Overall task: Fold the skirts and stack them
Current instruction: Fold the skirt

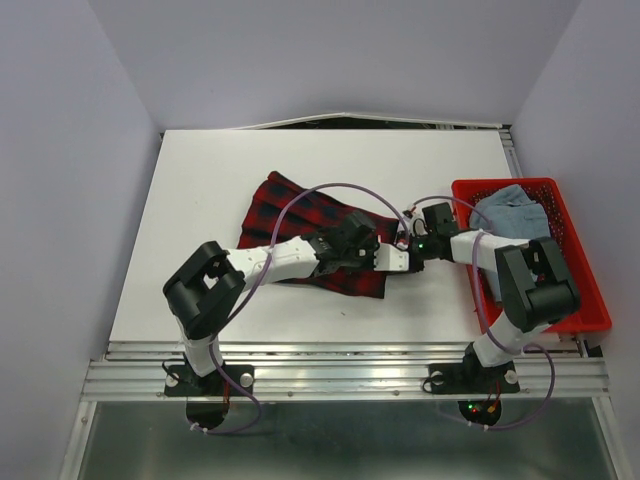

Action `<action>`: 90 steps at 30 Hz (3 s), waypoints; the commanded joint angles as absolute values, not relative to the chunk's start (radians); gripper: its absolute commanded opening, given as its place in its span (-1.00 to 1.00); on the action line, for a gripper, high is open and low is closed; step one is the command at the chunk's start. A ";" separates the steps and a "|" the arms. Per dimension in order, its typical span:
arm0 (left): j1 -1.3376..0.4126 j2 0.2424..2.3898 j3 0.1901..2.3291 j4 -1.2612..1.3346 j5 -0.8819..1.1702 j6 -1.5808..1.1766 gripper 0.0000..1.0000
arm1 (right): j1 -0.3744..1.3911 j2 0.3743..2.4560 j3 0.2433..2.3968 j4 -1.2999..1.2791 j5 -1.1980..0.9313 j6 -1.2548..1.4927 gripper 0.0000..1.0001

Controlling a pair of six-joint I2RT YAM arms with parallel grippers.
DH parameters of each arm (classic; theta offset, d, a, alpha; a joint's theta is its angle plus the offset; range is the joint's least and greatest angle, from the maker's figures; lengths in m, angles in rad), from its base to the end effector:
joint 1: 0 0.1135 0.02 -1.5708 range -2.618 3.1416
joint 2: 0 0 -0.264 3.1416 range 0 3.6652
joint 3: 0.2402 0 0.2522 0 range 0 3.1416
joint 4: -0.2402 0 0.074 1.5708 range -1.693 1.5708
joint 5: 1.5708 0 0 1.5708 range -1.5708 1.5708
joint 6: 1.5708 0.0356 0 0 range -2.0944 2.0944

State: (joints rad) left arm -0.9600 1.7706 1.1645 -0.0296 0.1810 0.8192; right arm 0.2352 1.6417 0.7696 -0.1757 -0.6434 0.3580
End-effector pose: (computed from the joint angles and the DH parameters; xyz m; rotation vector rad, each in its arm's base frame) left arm 0.2216 -0.3278 0.2173 1.7773 1.3107 -0.2781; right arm 0.2803 0.0891 0.1391 -0.0730 2.6493 1.0479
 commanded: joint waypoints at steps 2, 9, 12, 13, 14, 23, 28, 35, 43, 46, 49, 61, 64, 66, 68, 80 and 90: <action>-0.965 1.729 1.215 -0.035 0.190 0.796 -1.00 | 0.230 1.634 0.787 -0.169 -0.607 0.318 -0.76; -0.965 1.720 1.218 -0.040 0.196 0.801 -1.00 | 0.221 1.532 0.796 -0.271 -0.511 0.293 -0.86; -0.963 1.700 1.230 -0.055 0.212 0.796 -1.00 | 0.212 1.522 0.819 -0.299 -0.497 0.293 -0.87; -0.965 1.694 1.233 -0.064 0.212 0.793 -1.00 | 0.212 1.516 0.827 -0.298 -0.506 0.298 -0.86; -0.965 1.683 1.235 -0.069 0.212 0.787 -1.00 | 0.198 1.500 0.837 -0.293 -0.553 0.313 -0.86; -0.963 1.678 1.233 -0.083 0.198 0.773 -1.00 | 0.187 1.474 0.833 -0.232 -0.655 0.359 -0.81; -0.959 1.683 1.258 -0.090 0.196 0.770 -1.00 | 0.187 1.509 0.807 -0.267 -0.615 0.296 -0.78; -0.948 1.694 1.267 -0.097 0.201 0.775 -1.00 | 0.187 1.543 0.867 -0.388 -0.565 0.210 -0.48; -0.940 1.697 1.284 -0.110 0.204 0.772 -1.00 | 0.177 1.500 0.920 -0.437 -0.379 0.235 -0.61; -0.936 1.697 1.289 -0.112 0.207 0.770 -1.00 | 0.176 1.434 0.879 -0.353 -0.449 0.288 -0.52; -0.927 1.694 1.289 -0.118 0.215 0.765 -1.00 | 0.176 1.411 0.845 -0.263 -0.543 0.363 -0.52; -0.913 1.640 1.295 -0.159 0.253 0.735 -1.00 | 0.176 1.666 0.770 -0.013 -0.627 0.452 -0.66; -0.914 1.626 1.307 -0.187 0.278 0.719 -1.00 | 0.176 1.703 0.761 0.084 -0.611 0.491 -0.67; -0.917 1.618 1.324 -0.205 0.282 0.710 -1.00 | 0.176 1.726 0.756 0.106 -0.601 0.515 -0.67; -0.920 1.608 1.338 -0.238 0.279 0.707 -1.00 | 0.176 1.735 0.750 0.118 -0.592 0.529 -0.67; -1.025 1.631 1.359 -0.402 0.259 0.649 -1.00 | 0.176 1.723 0.724 0.121 -0.551 0.560 -0.67; -1.043 1.727 1.264 -0.273 0.295 0.551 -1.00 | 0.176 1.729 0.715 0.121 -0.545 0.568 -0.66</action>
State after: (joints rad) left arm -1.0313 1.6794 1.2781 -0.3424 0.2432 0.6189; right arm 0.1818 1.7164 0.7357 0.0826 -0.5957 0.5663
